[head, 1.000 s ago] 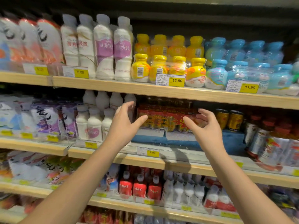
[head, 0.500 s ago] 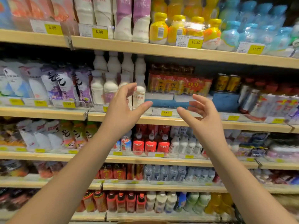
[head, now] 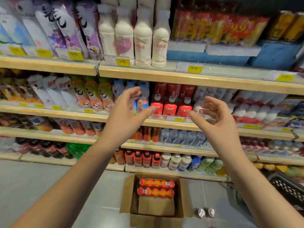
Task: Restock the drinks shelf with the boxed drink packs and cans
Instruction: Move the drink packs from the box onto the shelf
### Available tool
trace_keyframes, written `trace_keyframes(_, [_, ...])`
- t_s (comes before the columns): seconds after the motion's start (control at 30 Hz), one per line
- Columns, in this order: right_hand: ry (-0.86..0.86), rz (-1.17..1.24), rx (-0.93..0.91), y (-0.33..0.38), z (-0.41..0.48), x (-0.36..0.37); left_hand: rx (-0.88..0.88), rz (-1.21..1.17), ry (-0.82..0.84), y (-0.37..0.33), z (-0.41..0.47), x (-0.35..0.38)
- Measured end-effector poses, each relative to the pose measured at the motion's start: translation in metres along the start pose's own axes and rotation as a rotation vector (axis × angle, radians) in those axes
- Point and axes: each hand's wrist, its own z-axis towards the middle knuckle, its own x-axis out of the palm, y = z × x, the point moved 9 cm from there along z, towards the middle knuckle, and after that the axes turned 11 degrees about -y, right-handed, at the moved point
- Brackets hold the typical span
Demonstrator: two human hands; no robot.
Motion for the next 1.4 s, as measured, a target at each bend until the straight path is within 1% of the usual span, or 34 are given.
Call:
trace_keyframes(0.17, [0.089, -0.070, 0.148, -0.131, -0.031, 0.035, -0.190, 0.042, 0.030, 0.125, -0.040, 0.036])
trace_keyframes(0.27, [0.158, -0.102, 0.220, -0.217, -0.053, 0.060, -0.247, 0.105, 0.059, 0.208, -0.071, 0.063])
trace_keyframes(0.4, [0.163, -0.141, 0.253, -0.299, -0.072, 0.077, -0.311, 0.153, 0.068, 0.288, -0.104, 0.089])
trace_keyframes(0.53, [0.190, -0.196, 0.287, -0.413, -0.103, 0.105, -0.351, 0.166, 0.102, 0.391, -0.144, 0.135])
trace_keyframes(0.8, [0.234, -0.254, 0.417, -0.686, -0.193, 0.149, -0.448, 0.188, 0.168, 0.644, -0.236, 0.234])
trace_keyframes(0.97, [0.219, -0.264, 0.433, -0.812, -0.234, 0.163, -0.423, 0.195, 0.241, 0.751, -0.274, 0.276])
trace_keyframes(1.07, [0.201, -0.328, 0.447, -0.868, -0.250, 0.164, -0.395, 0.231, 0.247, 0.790, -0.279, 0.290])
trace_keyframes(1.17, [0.212, -0.406, 0.437, -0.905, -0.257, 0.166, -0.352, 0.354, 0.277, 0.820, -0.284, 0.307])
trace_keyframes(1.27, [0.216, -0.431, 0.448, -0.921, -0.261, 0.167, -0.344, 0.471, 0.284, 0.839, -0.292, 0.315])
trace_keyframes(1.4, [0.230, -0.407, 0.516, -0.933, -0.272, 0.169, -0.399, 0.502, 0.311, 0.858, -0.305, 0.318])
